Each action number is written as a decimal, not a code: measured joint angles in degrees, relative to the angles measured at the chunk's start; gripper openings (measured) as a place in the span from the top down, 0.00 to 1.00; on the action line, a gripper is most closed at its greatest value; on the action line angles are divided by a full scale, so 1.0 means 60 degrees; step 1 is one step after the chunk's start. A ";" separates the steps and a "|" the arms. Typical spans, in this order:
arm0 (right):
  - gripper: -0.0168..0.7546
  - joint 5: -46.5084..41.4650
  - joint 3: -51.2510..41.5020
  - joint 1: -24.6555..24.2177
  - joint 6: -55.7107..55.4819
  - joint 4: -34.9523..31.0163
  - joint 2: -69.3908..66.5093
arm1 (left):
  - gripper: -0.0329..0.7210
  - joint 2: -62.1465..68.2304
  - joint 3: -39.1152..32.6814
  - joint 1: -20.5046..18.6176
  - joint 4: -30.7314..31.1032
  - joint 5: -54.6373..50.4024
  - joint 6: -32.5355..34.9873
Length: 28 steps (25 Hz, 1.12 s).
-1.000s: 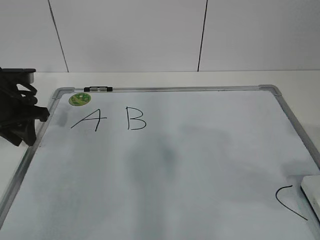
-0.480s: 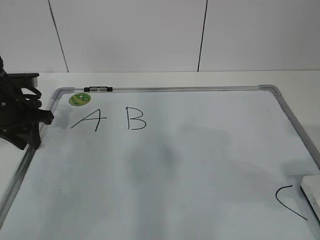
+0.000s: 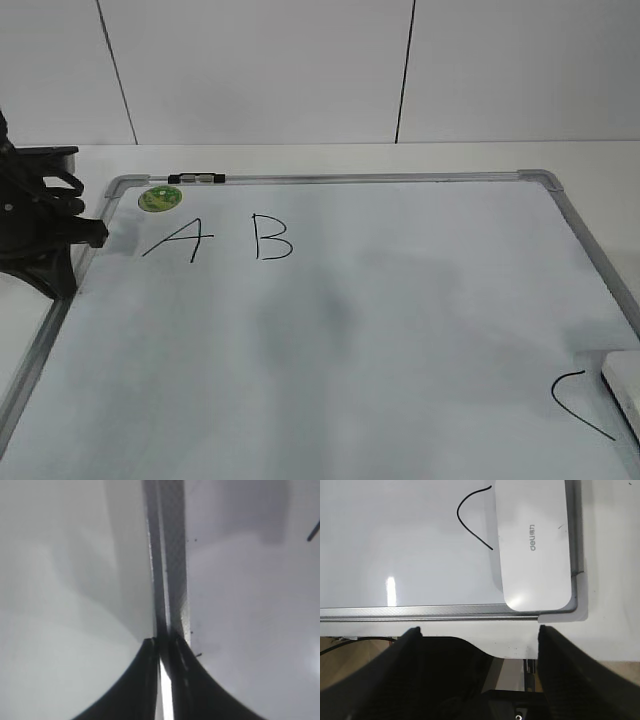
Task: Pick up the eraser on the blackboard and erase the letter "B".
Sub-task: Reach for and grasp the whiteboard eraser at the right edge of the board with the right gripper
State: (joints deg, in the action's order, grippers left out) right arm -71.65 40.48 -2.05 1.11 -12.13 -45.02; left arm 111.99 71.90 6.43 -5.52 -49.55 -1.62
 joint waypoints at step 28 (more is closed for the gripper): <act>0.11 0.0734 0.0000 0.0000 -0.0184 0.1183 -0.1221 | 0.93 0.0000 0.0020 0.0000 -0.0016 -0.0021 -0.0154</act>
State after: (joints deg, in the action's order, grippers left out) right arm -67.25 40.48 -2.05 0.00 -5.03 -52.34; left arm 111.99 72.02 6.43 -5.61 -49.67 -2.54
